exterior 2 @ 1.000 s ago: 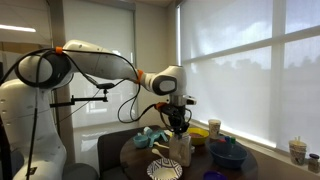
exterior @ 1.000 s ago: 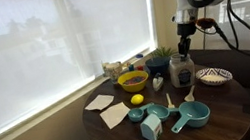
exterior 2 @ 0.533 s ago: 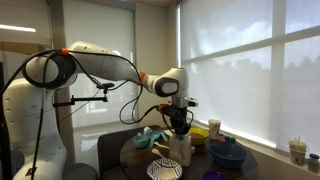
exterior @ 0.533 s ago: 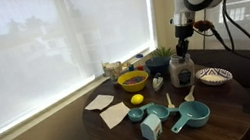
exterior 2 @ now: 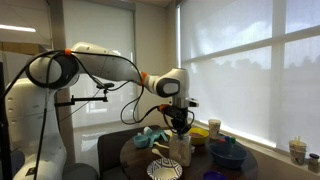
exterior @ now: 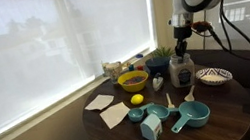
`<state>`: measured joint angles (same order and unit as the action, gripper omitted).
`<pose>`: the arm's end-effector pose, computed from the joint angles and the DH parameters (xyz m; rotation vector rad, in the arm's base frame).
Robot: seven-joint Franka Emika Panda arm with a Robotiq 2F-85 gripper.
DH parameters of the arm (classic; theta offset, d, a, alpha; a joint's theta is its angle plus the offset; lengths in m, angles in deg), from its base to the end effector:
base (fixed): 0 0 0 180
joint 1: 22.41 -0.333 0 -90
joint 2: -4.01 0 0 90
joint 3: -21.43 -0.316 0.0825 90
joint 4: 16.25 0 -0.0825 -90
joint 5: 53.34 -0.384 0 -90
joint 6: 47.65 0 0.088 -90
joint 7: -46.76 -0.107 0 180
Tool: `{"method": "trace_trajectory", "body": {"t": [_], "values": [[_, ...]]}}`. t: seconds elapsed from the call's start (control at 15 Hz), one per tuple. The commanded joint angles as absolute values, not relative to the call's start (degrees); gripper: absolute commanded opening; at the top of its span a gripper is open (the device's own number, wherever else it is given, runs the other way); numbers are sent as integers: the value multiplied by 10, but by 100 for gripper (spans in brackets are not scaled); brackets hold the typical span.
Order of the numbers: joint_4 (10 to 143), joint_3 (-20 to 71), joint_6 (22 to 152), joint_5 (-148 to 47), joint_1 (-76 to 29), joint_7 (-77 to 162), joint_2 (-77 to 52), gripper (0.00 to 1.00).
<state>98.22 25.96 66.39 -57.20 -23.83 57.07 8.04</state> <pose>0.5427 -0.0261 0.4960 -3.0757 -0.1542 -0.1079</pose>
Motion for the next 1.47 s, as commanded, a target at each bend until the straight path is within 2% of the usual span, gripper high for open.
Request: {"method": "trace_trajectory", "body": {"t": [0.0,0.73,1.4], "values": [[963,250,656,-569,-228,569,79,1],[925,245,614,-585,-233,581,133,1],[914,194,535,-636,-286,620,145,1]]}}
